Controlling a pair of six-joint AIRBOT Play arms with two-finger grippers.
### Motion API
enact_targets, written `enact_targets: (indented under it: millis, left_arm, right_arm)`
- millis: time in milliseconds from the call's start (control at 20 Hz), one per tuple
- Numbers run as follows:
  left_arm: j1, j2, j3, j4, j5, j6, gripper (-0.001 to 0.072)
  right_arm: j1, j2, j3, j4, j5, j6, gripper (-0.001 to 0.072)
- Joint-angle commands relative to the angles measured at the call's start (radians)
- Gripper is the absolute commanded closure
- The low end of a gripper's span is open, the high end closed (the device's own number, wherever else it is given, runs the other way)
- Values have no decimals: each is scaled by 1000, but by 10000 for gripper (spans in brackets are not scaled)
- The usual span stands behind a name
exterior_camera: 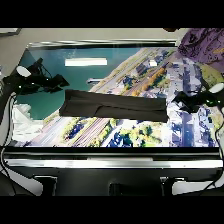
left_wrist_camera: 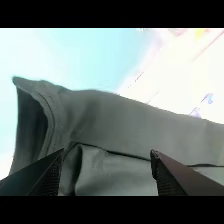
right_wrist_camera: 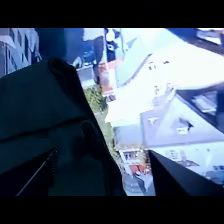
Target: Fold the clothes and pants, and hang the long-sleeved shirts on hangers.
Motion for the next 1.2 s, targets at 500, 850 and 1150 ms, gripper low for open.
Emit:
enact_targets:
  millis: [500, 850, 1150]
  left_arm:
    - [7, 27, 31, -1, -21, -6, 102]
    - [-93, 16, 31, -116, -6, -11, 689]
    - [-435, -82, 31, -210, 150, -91, 690]
  right_arm:
    - [35, -214, 13, 280, 77, -188, 121]
    - [56, -120, 29, 166, 108, -84, 680]
    - [57, 93, 190, -182, 349, 96, 680]
